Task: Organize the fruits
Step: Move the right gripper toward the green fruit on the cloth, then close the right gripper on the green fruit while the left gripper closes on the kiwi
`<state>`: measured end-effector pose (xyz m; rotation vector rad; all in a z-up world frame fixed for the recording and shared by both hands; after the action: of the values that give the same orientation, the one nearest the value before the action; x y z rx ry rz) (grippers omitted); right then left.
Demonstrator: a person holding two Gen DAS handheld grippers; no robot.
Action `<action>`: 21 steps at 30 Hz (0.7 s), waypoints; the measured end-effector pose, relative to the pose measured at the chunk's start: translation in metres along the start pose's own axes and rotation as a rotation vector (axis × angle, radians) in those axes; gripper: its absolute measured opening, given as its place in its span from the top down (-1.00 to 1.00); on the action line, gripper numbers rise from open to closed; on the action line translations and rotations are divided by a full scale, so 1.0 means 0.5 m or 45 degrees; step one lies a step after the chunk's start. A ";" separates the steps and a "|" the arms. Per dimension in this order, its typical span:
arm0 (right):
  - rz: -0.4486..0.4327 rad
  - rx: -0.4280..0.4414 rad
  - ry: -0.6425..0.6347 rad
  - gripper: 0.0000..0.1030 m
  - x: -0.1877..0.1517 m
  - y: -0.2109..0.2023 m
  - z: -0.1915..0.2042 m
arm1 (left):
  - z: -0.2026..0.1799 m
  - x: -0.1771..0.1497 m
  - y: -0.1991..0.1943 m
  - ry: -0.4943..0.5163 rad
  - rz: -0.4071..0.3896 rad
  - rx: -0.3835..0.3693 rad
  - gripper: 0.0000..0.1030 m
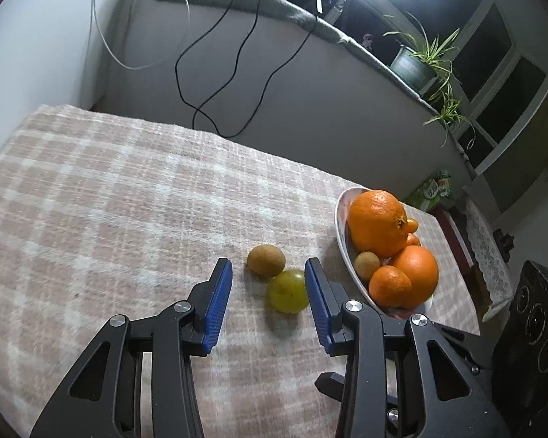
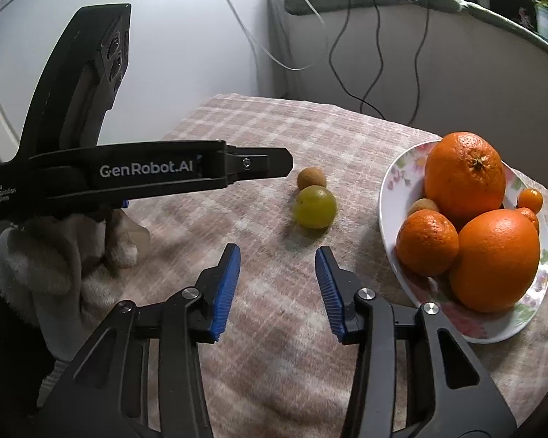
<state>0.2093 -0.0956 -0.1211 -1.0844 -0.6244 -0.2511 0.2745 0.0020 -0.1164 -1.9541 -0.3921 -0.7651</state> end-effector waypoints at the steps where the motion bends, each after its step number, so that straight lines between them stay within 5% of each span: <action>1: -0.003 -0.010 0.011 0.16 0.001 0.004 -0.002 | 0.002 0.002 0.007 0.000 0.008 -0.007 0.25; 21: -0.027 -0.116 0.084 0.17 0.023 0.062 -0.024 | 0.002 0.007 0.069 -0.006 0.095 -0.062 0.25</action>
<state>0.2379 -0.0908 -0.1412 -1.1531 -0.5700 -0.3356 0.2967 -0.0141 -0.1377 -2.0052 -0.3042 -0.7281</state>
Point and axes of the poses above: each gripper's, at about its wrist camera, not at the fingertips, and y roughly the way its jaws point, z to its left, x to its top, the point moved 6 cm from there along y, roughly the way its jaws point, and after that the axes turned 12 degrees about y, right-handed, at the moved point
